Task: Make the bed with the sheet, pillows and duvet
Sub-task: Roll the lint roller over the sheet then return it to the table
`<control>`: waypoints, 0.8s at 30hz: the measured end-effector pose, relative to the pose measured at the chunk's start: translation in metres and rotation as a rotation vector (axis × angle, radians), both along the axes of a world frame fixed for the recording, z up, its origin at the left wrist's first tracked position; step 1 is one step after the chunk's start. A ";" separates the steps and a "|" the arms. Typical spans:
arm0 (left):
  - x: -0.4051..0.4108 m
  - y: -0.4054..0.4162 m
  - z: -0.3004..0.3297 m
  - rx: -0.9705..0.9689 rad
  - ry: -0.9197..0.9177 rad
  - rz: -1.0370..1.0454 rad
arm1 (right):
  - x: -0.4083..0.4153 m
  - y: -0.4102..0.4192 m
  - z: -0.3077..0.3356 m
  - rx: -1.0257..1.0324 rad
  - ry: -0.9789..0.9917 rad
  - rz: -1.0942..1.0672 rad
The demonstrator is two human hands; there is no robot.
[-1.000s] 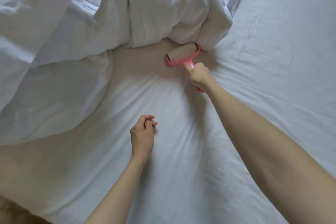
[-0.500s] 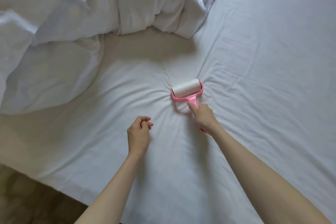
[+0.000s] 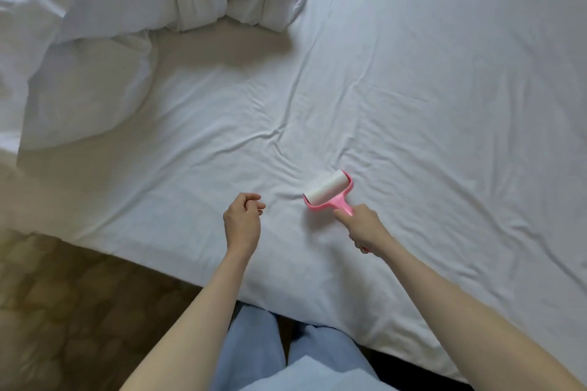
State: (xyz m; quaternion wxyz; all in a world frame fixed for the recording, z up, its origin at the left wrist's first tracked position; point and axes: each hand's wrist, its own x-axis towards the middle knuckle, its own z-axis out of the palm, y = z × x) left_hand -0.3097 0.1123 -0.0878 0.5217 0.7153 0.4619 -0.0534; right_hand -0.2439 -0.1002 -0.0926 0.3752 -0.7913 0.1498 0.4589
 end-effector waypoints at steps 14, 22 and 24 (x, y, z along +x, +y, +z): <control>-0.038 -0.011 0.078 0.040 -0.199 -0.039 | -0.077 -0.027 0.110 0.079 -0.169 -0.067; -0.075 0.042 0.064 -0.012 -0.182 0.058 | -0.091 0.014 0.118 0.039 -0.201 -0.021; -0.082 0.066 0.055 -0.020 -0.152 0.055 | -0.093 0.036 0.113 0.017 -0.210 -0.021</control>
